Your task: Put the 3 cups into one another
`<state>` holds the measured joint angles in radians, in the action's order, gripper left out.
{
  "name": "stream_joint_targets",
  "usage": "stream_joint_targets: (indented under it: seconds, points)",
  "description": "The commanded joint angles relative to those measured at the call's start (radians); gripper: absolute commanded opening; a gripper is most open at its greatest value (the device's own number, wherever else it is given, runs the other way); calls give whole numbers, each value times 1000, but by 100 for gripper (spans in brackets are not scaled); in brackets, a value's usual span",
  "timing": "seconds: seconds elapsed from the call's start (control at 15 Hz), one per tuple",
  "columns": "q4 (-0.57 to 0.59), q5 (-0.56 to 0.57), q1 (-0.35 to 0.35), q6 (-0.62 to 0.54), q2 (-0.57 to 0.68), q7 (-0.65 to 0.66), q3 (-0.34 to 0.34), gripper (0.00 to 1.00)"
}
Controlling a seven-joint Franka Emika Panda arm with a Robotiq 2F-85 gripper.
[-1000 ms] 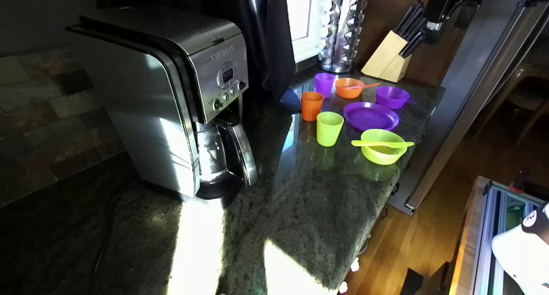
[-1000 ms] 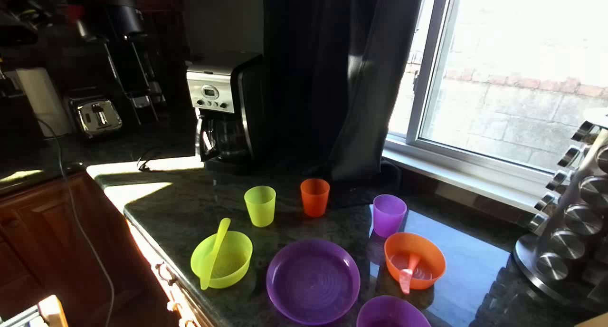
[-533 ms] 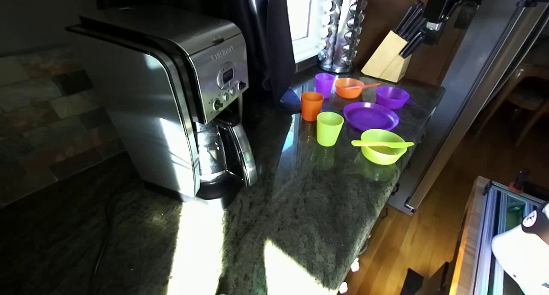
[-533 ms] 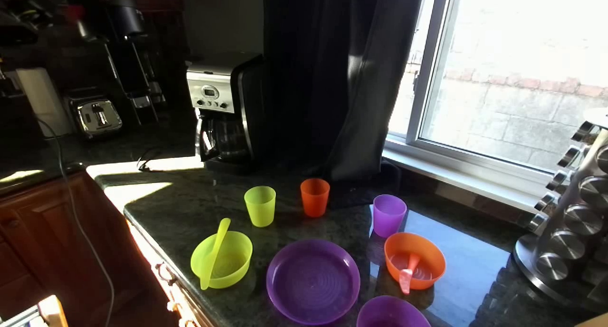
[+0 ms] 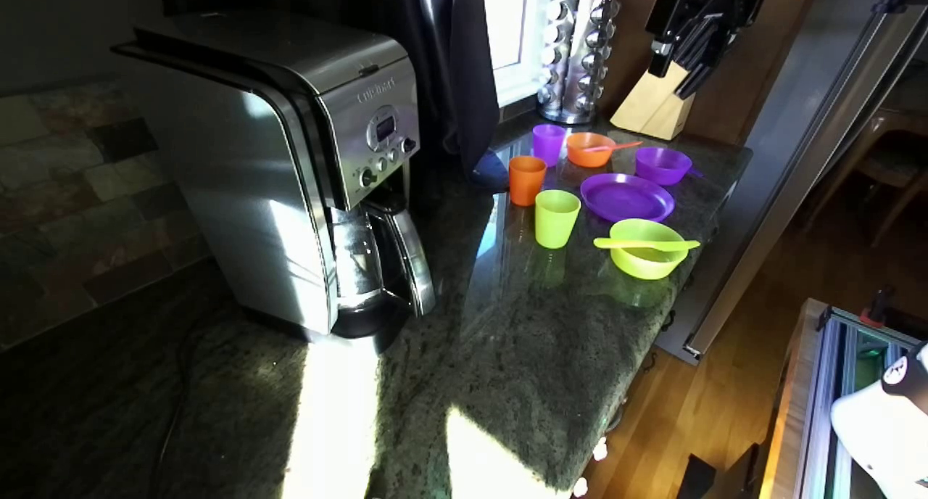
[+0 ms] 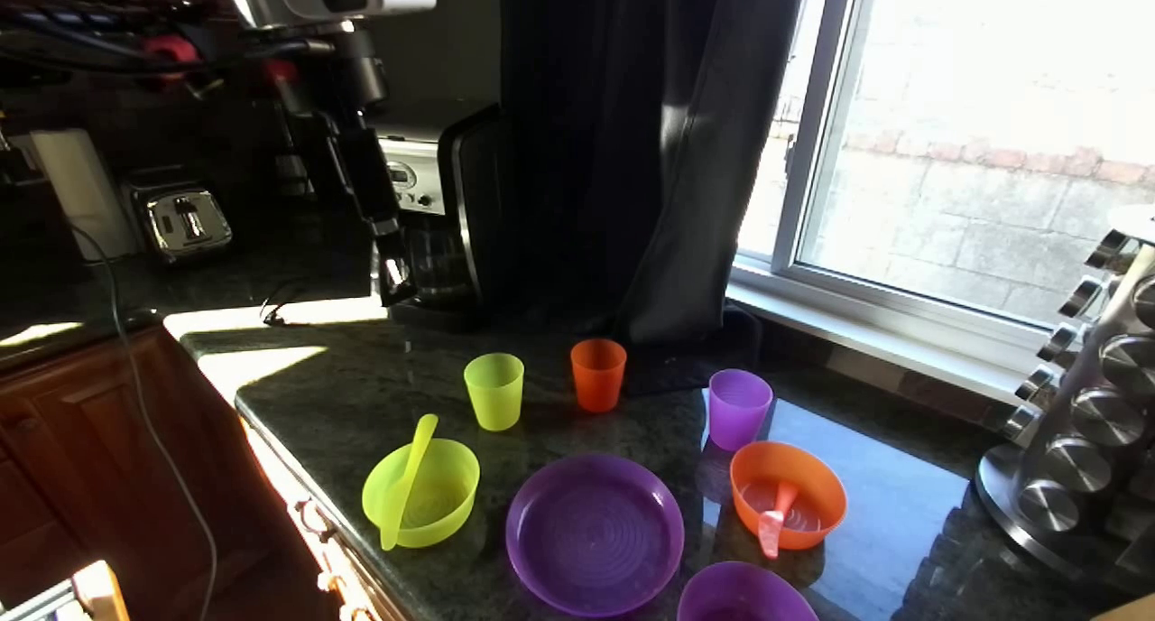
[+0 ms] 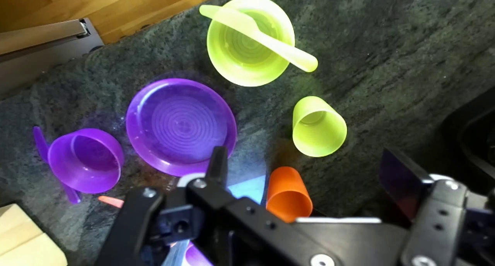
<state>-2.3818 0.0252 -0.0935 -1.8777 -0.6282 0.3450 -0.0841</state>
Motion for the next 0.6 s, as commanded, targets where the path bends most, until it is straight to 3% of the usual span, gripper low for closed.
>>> stream_joint_targets:
  seconds: [0.0, 0.2, 0.27, 0.53]
  points:
    - [10, -45, 26, -52, 109, -81, 46, 100]
    - [11, -45, 24, -77, 182, -94, 45, 100]
    - [2, -26, 15, -62, 137, -77, 40, 100]
    - [5, -25, 15, -62, 153, -77, 40, 100]
